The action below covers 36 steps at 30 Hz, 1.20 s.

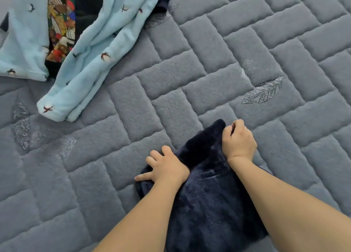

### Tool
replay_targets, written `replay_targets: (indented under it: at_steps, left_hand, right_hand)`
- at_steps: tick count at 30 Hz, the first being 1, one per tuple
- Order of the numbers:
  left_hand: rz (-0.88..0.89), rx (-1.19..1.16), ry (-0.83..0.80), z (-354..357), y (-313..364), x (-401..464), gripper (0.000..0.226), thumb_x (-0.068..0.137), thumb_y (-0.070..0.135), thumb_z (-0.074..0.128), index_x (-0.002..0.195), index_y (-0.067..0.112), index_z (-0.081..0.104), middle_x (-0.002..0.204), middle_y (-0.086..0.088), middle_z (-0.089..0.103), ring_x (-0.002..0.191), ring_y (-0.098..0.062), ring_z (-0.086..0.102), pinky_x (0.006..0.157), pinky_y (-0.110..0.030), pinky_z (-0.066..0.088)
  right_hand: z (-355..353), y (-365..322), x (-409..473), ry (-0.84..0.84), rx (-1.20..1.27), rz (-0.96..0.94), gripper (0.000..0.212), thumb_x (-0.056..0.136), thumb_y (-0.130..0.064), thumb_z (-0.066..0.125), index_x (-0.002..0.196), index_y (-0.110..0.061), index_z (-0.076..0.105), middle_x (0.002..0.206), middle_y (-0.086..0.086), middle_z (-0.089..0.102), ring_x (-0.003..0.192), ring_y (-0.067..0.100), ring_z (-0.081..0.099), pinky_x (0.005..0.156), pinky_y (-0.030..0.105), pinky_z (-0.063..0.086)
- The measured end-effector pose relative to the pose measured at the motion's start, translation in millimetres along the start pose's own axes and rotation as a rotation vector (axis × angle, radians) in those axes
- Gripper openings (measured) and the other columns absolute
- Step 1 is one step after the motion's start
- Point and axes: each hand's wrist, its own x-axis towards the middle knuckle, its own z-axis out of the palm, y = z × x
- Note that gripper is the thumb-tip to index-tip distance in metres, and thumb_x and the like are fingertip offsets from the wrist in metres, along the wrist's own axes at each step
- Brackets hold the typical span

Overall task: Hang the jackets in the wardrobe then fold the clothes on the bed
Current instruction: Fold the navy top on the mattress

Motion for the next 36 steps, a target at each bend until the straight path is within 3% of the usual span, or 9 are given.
replay_targets:
  at_steps: [7, 14, 18, 25, 29, 31, 32, 34, 36]
  left_hand:
    - [-0.029, 0.037, 0.073, 9, 2, 8, 0.035, 0.077, 0.029, 0.049, 0.092, 0.028, 0.018, 0.106, -0.005, 0.019, 0.108, -0.027, 0.018, 0.091, -0.085, 0.012]
    - [-0.047, 0.084, 0.069, 5, 9, 8, 0.035, 0.073, 0.025, 0.048, 0.093, 0.027, 0.019, 0.109, -0.006, 0.021, 0.11, -0.028, 0.02, 0.092, -0.086, 0.01]
    - [-0.045, 0.078, 0.084, 6, 10, 9, 0.035, 0.077, 0.032, 0.049, 0.094, 0.026, 0.019, 0.113, -0.007, 0.022, 0.111, -0.028, 0.017, 0.092, -0.087, 0.007]
    - [-0.027, 0.15, 0.039, -3, 6, 7, 0.039, 0.08, 0.041, 0.047, 0.11, 0.025, 0.028, 0.125, -0.01, 0.027, 0.124, -0.033, 0.022, 0.098, -0.082, -0.004]
    - [0.065, 0.17, 0.007, -12, -3, 1, 0.058, 0.083, 0.054, 0.046, 0.13, 0.023, 0.03, 0.135, -0.012, 0.029, 0.132, -0.035, 0.021, 0.106, -0.075, -0.004]
    - [0.116, 0.16, -0.018, -16, -10, -5, 0.065, 0.081, 0.058, 0.045, 0.133, 0.023, 0.028, 0.138, -0.011, 0.029, 0.134, -0.033, 0.021, 0.109, -0.07, 0.004]
    - [0.146, 0.158, -0.03, -18, -15, -8, 0.067, 0.079, 0.06, 0.045, 0.133, 0.023, 0.028, 0.138, -0.01, 0.029, 0.134, -0.032, 0.022, 0.109, -0.066, 0.01]
    - [0.215, 0.164, -0.047, -19, -25, -15, 0.071, 0.074, 0.059, 0.045, 0.133, 0.023, 0.028, 0.137, -0.008, 0.03, 0.134, -0.03, 0.024, 0.11, -0.057, 0.017]
    - [0.289, 0.168, -0.05, -18, -35, -22, 0.065, 0.074, 0.048, 0.045, 0.132, 0.02, 0.034, 0.136, -0.009, 0.034, 0.133, -0.031, 0.029, 0.109, -0.05, 0.024]
  right_hand:
    - [10, 3, 17, 0.016, -0.093, 0.037, 0.035, 0.083, -0.036, 0.028, 0.083, -0.01, 0.051, 0.08, 0.019, 0.064, 0.078, 0.04, 0.058, 0.058, 0.037, 0.031]
    - [13, 6, 24, 0.049, -0.06, 0.038, 0.034, 0.084, -0.037, 0.032, 0.076, -0.01, 0.05, 0.074, 0.02, 0.062, 0.072, 0.041, 0.058, 0.056, 0.035, 0.027]
    - [14, 10, 24, 0.056, -0.043, 0.021, 0.026, 0.083, -0.041, 0.031, 0.072, -0.018, 0.039, 0.073, 0.018, 0.062, 0.072, 0.04, 0.058, 0.057, 0.034, 0.026]
    - [6, 10, 19, 0.004, 0.0, 0.016, 0.041, 0.094, -0.053, 0.033, 0.077, -0.017, 0.045, 0.082, 0.012, 0.063, 0.087, 0.037, 0.059, 0.064, 0.036, 0.031]
    - [-17, 0, 7, -0.177, 0.204, 0.13, 0.072, 0.08, -0.081, 0.022, 0.108, -0.023, 0.056, 0.122, 0.012, 0.054, 0.117, 0.035, 0.045, 0.091, 0.045, 0.034]
    - [-31, -7, -5, -0.368, 0.295, 0.131, 0.102, 0.061, -0.095, 0.016, 0.134, -0.03, 0.047, 0.139, 0.009, 0.044, 0.129, 0.034, 0.038, 0.106, 0.049, 0.028]
    - [-37, -9, -14, -0.465, 0.348, 0.097, 0.112, 0.055, -0.099, 0.024, 0.14, -0.029, 0.042, 0.142, 0.006, 0.045, 0.131, 0.032, 0.039, 0.11, 0.05, 0.029]
    - [-49, -8, -32, -0.621, 0.455, 0.052, 0.116, 0.045, -0.097, 0.054, 0.135, -0.025, 0.046, 0.13, -0.001, 0.057, 0.119, 0.019, 0.055, 0.104, 0.045, 0.042]
    - [-60, -4, -39, -0.709, 0.446, 0.065, 0.099, 0.042, -0.084, 0.073, 0.118, -0.022, 0.06, 0.109, -0.004, 0.069, 0.098, 0.014, 0.067, 0.092, 0.04, 0.053]
